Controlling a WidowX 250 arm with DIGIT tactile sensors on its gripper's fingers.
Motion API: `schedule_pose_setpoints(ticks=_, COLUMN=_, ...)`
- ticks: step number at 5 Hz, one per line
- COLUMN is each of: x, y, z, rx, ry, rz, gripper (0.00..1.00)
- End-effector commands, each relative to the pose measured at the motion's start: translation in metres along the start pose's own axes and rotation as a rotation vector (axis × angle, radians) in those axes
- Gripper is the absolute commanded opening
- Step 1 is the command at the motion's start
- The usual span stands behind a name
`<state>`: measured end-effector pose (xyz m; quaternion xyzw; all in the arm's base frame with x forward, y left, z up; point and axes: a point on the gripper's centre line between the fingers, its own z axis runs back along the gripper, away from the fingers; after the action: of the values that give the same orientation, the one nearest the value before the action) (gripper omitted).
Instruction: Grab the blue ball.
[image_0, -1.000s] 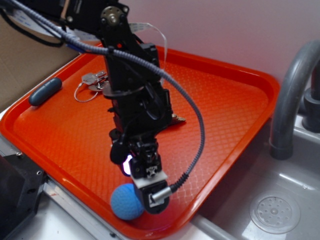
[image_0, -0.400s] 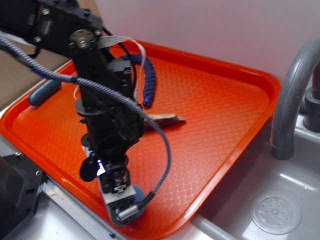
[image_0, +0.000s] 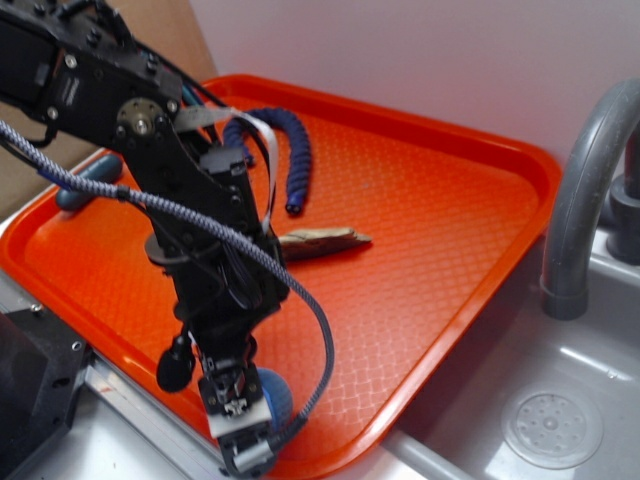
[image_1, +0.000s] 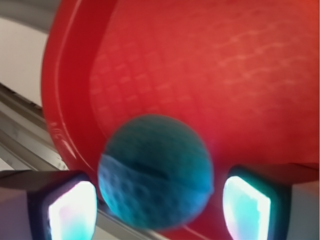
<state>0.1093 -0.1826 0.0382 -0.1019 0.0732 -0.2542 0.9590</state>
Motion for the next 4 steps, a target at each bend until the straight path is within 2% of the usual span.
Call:
schedule_pose_setpoints(ticks=1, x=0.006, y=-0.012, z=-0.017, rx=0.032, ry=0.004, rz=-0.017, gripper=1.0)
schedule_pose_setpoints(ticks=2, x=0.007, y=-0.008, z=-0.015, rx=0.038, ry=0.0, rz=0.007, gripper=0.0)
schedule_pose_setpoints(ticks=3, x=0.005, y=-0.001, z=-0.005, rx=0.034, ry=-0.02, rz=0.017, gripper=0.0)
schedule_pose_setpoints(ticks=4, x=0.002, y=0.014, z=0.015, rx=0.076, ry=-0.048, rz=0.047, gripper=0.0)
